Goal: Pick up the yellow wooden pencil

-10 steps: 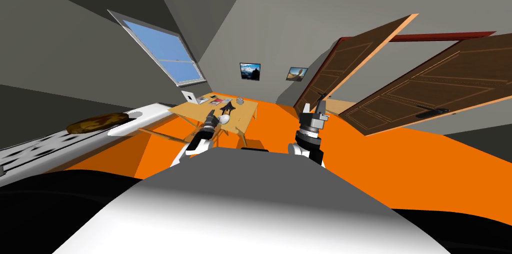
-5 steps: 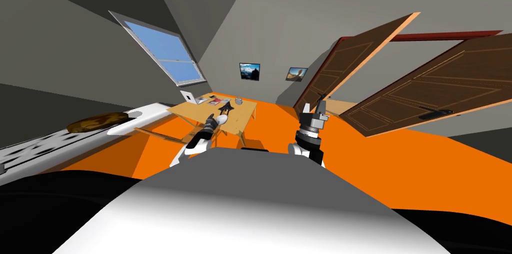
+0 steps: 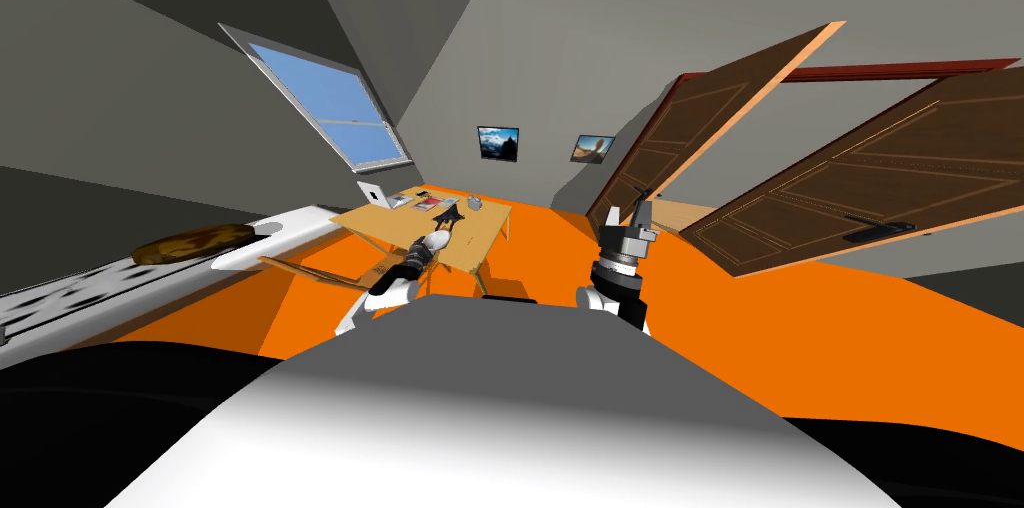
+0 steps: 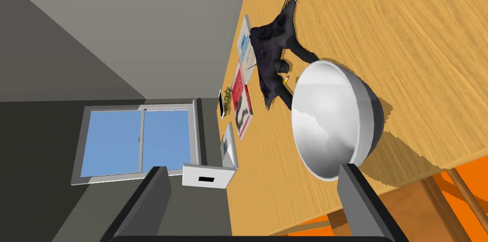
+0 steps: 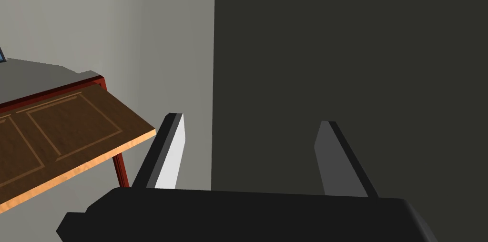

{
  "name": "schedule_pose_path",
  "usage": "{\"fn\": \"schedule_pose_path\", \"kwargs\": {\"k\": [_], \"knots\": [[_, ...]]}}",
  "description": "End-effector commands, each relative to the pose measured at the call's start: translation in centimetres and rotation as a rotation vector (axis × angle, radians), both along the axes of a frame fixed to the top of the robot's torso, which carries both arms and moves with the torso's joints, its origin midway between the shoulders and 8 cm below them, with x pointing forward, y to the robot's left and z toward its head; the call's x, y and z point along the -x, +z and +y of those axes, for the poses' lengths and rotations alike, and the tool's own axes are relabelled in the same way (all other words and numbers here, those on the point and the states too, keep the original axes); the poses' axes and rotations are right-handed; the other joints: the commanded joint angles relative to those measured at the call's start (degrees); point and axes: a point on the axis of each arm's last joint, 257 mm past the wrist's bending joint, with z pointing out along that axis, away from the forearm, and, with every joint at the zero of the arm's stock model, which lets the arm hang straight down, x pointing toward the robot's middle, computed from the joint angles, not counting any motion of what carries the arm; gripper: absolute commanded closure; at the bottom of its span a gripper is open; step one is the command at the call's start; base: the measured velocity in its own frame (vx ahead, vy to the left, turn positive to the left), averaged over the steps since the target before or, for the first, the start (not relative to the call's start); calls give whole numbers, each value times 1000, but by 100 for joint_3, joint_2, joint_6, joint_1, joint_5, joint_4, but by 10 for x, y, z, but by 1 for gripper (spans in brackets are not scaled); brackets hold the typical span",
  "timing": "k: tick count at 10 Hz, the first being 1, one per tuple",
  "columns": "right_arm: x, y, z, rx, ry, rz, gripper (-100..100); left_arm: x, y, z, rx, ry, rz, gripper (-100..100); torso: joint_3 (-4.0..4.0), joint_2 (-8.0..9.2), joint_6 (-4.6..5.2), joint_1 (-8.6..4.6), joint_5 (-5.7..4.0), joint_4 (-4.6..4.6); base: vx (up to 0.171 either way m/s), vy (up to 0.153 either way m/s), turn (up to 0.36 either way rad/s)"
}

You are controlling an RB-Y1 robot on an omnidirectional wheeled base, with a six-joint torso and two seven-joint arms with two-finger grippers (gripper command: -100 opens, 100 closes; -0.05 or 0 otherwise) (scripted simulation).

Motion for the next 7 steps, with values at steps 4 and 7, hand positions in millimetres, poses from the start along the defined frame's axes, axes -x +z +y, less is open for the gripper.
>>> {"fn": "schedule_pose_path", "kwargs": {"k": [4,7], "knots": [[0,0,0,0,0,0,0,11,-40,18,90,52,108,-100,3,4,0,14,3,1,33,-48,7],[0,0,0,0,0,0,0,26,-77,35,196,116,199,-100,-1,-2,1,9,2,0,58,-67,8]]}}
